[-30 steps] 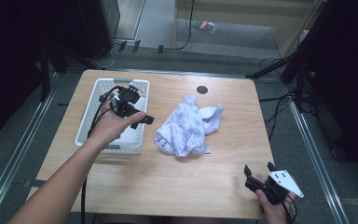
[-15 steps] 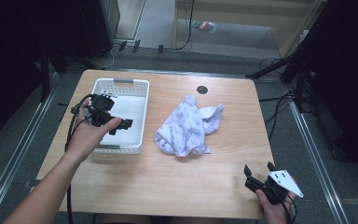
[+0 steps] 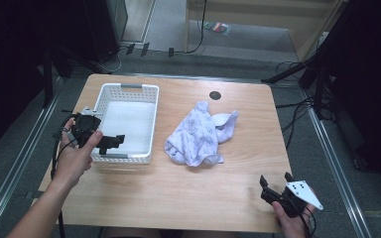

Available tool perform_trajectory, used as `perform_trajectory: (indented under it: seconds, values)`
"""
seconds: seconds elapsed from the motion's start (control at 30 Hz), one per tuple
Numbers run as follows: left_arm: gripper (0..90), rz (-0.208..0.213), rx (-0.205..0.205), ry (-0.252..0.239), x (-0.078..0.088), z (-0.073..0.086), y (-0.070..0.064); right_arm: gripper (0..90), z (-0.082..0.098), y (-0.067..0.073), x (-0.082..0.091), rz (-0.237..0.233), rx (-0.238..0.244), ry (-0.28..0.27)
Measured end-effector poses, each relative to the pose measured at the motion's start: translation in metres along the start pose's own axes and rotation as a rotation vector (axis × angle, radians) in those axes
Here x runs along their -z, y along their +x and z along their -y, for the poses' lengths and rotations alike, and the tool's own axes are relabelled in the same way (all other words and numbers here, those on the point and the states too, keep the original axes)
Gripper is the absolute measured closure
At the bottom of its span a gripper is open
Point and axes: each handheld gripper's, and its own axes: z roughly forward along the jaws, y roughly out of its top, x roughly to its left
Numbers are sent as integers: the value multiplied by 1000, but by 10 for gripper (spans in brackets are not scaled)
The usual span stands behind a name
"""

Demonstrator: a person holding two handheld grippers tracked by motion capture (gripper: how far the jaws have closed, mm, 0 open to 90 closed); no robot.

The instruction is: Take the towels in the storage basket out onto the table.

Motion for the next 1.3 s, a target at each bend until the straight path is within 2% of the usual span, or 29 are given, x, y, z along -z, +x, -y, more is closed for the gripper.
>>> perform_trajectory:
  seconds: [0.3, 0.47, 0.63, 0.77, 0.8, 0.87, 1.13, 1.3]
  values:
    - [0, 0, 34, -43, 7, 26, 16, 128, 0, 0, 0, 0, 0, 0]
    - [0, -23, 67, -76, 14, 39, 26, 128, 0, 0, 0, 0, 0, 0]
    - [0, -29, 87, -129, 22, 53, 35, 127, 0, 0, 0, 1, 1, 0]
    - [0, -41, 102, -192, 29, 67, 42, 128, 0, 0, 0, 2, 0, 4]
    - [0, -41, 102, -192, 29, 67, 42, 128, 0, 0, 0, 2, 0, 4]
    - [0, -50, 109, -230, 31, 75, 47, 127, 0, 0, 0, 2, 0, 5]
    - [0, -78, 133, -300, 32, 97, 56, 128, 0, 0, 0, 3, 4, 5]
    - [0, -112, 154, -350, 31, 110, 61, 127, 0, 0, 0, 2, 2, 6]
